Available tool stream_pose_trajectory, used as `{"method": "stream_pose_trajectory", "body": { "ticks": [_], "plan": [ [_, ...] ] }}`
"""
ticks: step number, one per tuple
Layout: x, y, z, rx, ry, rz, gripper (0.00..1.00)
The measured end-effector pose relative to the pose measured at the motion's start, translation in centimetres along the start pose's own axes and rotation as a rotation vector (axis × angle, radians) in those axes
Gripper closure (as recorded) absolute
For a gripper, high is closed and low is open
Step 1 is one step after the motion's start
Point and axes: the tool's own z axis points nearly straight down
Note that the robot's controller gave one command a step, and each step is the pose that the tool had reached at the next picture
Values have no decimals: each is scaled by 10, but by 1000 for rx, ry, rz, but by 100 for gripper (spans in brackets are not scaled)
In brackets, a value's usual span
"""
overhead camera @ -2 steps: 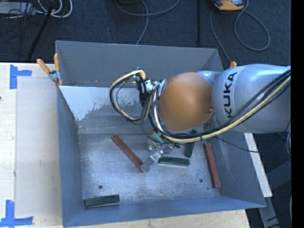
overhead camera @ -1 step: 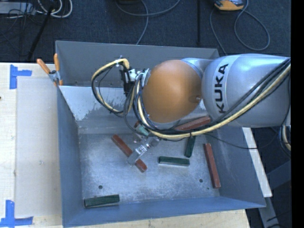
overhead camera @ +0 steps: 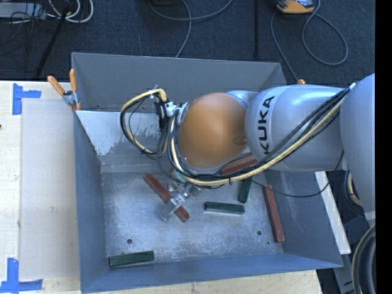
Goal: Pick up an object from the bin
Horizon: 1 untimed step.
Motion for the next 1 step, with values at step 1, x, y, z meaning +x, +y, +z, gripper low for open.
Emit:
{"method": "stream_pose_trajectory", "body": {
  "ticks": [1],
  "plan": [
    [0, -1, -4, 5, 2, 2, 100]
  ]
}}
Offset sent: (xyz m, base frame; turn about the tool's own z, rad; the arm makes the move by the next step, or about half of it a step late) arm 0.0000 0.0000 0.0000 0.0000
